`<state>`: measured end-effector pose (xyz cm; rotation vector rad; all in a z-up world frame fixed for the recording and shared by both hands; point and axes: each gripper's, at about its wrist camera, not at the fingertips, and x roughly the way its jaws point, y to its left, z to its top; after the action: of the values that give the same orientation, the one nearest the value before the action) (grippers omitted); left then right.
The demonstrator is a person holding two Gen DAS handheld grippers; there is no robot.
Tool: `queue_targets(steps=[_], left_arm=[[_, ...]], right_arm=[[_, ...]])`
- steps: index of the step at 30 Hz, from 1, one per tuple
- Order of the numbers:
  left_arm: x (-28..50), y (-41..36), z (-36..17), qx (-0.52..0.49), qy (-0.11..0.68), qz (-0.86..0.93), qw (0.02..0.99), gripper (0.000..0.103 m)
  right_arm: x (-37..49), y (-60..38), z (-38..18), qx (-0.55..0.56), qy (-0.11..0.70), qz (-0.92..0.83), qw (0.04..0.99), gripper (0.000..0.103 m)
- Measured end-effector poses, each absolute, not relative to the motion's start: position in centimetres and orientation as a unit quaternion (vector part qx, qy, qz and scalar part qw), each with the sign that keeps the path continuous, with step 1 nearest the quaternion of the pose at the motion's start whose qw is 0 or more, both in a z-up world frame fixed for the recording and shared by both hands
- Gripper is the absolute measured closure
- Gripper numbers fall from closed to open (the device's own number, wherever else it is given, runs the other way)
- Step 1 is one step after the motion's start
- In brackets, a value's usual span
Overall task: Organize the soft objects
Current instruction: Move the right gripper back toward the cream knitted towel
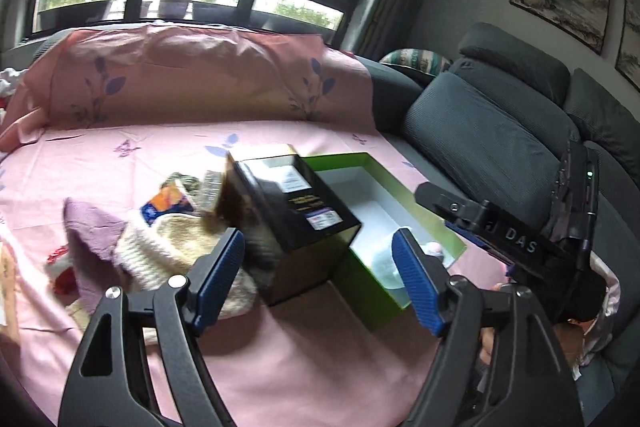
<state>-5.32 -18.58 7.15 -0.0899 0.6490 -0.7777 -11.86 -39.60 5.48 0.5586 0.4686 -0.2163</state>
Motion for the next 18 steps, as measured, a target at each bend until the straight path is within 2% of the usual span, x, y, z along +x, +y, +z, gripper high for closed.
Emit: queue_targets(steps=[8, 13, 18], left_arm=[[-3.3, -10.2, 5.3, -0.064, 0.321, -0.235, 0.915, 0.027], [-2.4, -6.0, 3.1, -0.08, 0.333, -0.196, 0.919, 0.027], [-1.5, -3.3, 1.6, -0.085, 0.342, -0.166, 0.921, 0.027]], right_arm=[[-9.3, -33.2, 6.2, 0.228, 0.248, -0.021, 0.941, 0.016], [-7.8, -28.8, 6.1, 0.18, 0.269, 0.015, 0.946, 0.016], [-6.3, -26.2, 5.3, 0.179, 0.294, 0.044, 0.938, 0.016]])
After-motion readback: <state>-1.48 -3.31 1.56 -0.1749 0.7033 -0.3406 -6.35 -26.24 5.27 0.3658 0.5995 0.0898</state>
